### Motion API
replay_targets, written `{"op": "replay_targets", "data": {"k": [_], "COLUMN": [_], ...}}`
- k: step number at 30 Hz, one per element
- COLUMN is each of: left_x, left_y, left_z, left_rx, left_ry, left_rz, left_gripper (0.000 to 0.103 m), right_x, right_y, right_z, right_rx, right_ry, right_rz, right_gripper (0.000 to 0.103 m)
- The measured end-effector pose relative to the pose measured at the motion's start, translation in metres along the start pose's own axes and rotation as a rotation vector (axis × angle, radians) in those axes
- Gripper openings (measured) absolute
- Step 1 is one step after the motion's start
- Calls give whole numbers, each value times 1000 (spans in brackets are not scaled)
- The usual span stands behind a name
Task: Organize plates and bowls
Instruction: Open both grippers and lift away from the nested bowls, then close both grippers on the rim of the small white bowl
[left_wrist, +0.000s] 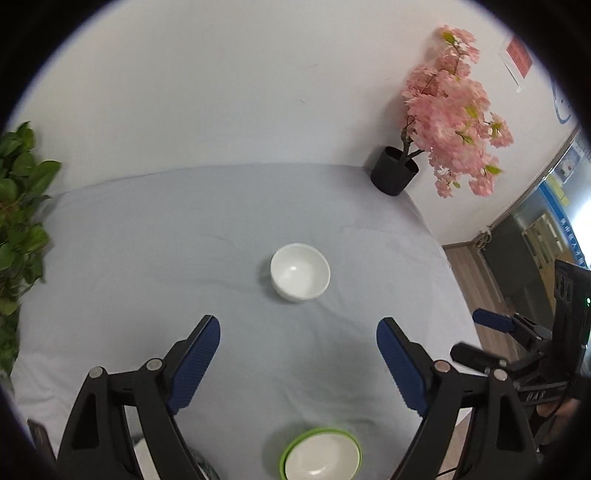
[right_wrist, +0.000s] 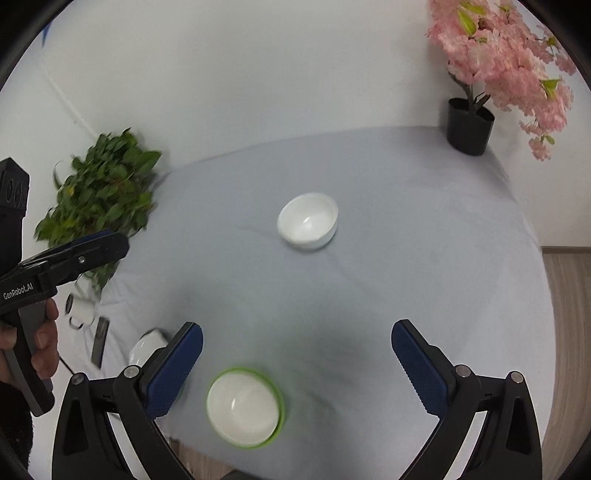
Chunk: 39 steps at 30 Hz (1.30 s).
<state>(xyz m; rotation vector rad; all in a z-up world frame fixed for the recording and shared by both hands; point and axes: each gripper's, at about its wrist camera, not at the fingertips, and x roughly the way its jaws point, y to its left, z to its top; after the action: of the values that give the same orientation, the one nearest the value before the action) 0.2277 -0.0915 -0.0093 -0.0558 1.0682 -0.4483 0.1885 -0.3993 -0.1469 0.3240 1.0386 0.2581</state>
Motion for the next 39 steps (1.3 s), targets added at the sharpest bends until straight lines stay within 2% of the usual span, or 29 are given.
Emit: {"op": "replay_targets", "data": {"k": [4,6,10,15,18,20,22,23,25,29,30,32,33,35,37,39], "left_x": [46,72,139,212,235,248,256,261,265,273,275,277,278,278,277,277], "left_y": [22,31,55,73,72,70,70,69,72,74,73,75,73,69,68,69], "left_z": [42,57,71,66,62,60,57,55,55,55,55,53,54,55,56,56], "left_rx": [-4,-19,-74,-111,-105,-100,-95,-98,-108,-117,-114,-112,-110,-99,-90,-88], "left_ry": [61,98,193,331,372,393,413,421,421,424,429,435,438,438,439,445], "left_rz": [-65,-122,-170,-183,-207,-215,-214,-215,-216,-201,-193,-193,-195,-187,-180,-174], "left_gripper": [87,87,85,84,80,73,58,53,40,23,18,15,11,11,11,10], "right_x": [32,56,122,214,249,264,277,283,293,313,317,323,326,332,338,342], "right_y": [-22,-29,-45,-66,-69,-73,-78,-81,-85,-76,-75,-75,-74,-72,-69,-65], "right_z": [67,95,138,148,145,139,141,141,142,136,135,134,135,135,137,139], "right_rx": [57,74,155,199,195,197,207,213,215,195,193,197,200,209,210,207], "right_ry": [-5,5,82,185,220,229,233,239,255,276,279,283,286,294,303,305], "right_rz": [-11,-6,36,-6,-29,-35,-43,-47,-44,-42,-44,-48,-48,-43,-36,-47], "right_gripper": [103,103,103,103,99,97,89,86,73,55,46,36,27,19,7,4]}}
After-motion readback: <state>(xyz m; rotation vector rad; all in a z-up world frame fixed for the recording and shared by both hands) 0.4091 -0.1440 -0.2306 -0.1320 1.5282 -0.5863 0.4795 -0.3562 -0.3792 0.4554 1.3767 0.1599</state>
